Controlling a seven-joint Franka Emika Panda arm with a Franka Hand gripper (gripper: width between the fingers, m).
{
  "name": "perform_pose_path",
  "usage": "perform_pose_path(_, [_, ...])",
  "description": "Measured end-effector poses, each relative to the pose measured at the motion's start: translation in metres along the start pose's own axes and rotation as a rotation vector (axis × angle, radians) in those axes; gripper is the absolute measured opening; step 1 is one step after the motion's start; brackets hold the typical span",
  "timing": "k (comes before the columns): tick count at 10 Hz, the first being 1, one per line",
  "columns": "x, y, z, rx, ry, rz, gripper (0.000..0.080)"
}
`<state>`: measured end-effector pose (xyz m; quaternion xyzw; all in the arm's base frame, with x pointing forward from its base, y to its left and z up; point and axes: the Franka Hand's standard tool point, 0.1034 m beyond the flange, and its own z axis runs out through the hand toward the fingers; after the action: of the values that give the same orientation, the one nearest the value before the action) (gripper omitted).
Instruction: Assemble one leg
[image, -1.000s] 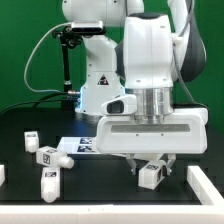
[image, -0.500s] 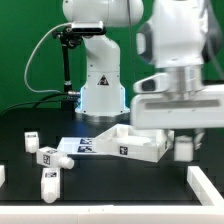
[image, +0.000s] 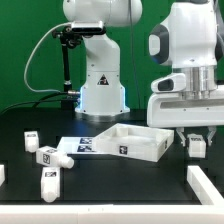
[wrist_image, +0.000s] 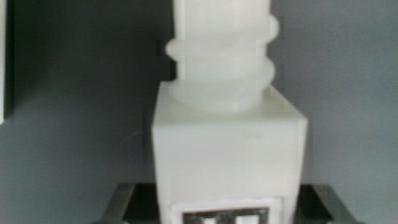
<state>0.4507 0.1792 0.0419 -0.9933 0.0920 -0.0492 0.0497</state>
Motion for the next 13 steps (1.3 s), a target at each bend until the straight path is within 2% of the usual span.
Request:
perform_pose_path(1, [-0.001, 0.003, 0.003, -0.003, -0.003, -0.004, 0.0282])
perform_pose_path(2, [0.0, 0.012, 0.013, -0.006, 0.001, 0.007, 0.0282])
perform_pose_path(4, [-0.013, 0.016, 0.028, -0.011, 0.003, 0.007, 0.0282])
perform_pose_path(6, [-0.015, 0.016, 0.029, -0.011, 0.004, 0.011, 0.0282])
perform_pose_path(7, [-0.015, 0.016, 0.03, -0.011, 0.004, 0.009, 0.0383])
perform_pose_path(8, [-0.015, 0.016, 0.029, -0.01, 0.004, 0.006, 0.0383])
perform_pose_path(9, [-0.013, 0.018, 0.021, -0.009, 0.005, -0.016, 0.0523])
perform_pose_path(10, [-0.01, 0.022, 0.002, -0.009, -0.01, -0.052, 0.0609])
perform_pose_path(11, [-0.009, 0.023, -0.021, -0.009, -0.035, -0.063, 0.0609])
perform_pose_path(12, [-0.003, 0.024, -0.044, -0.003, -0.034, -0.106, 0.0641])
perform_pose_path(13, [0.007, 0.035, -0.054, -0.002, -0.012, -0.173, 0.0647])
